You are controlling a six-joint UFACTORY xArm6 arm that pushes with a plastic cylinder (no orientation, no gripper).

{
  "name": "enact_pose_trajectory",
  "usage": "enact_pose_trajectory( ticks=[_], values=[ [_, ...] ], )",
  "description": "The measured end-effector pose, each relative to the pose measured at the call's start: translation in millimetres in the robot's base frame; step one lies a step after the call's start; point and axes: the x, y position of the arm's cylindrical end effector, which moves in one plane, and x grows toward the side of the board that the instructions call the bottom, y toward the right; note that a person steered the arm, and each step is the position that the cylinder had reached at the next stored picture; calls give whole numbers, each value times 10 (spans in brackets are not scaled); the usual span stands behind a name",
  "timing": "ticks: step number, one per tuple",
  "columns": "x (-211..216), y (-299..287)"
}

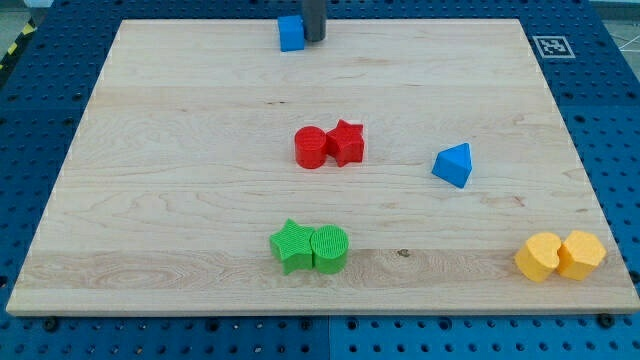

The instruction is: Move the blue triangle towards the top center

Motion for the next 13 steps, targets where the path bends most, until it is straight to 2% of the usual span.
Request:
enact_pose_trajectory(
  ticks=[3,4,5,8,9,10,11,12,13],
  values=[
    [0,-220],
    [11,256],
    [287,847],
    [2066,2278],
    [2496,2440],
    [2791,2357],
    [2861,1980],
    [2857,1674],
    [2730,1738]
  ],
)
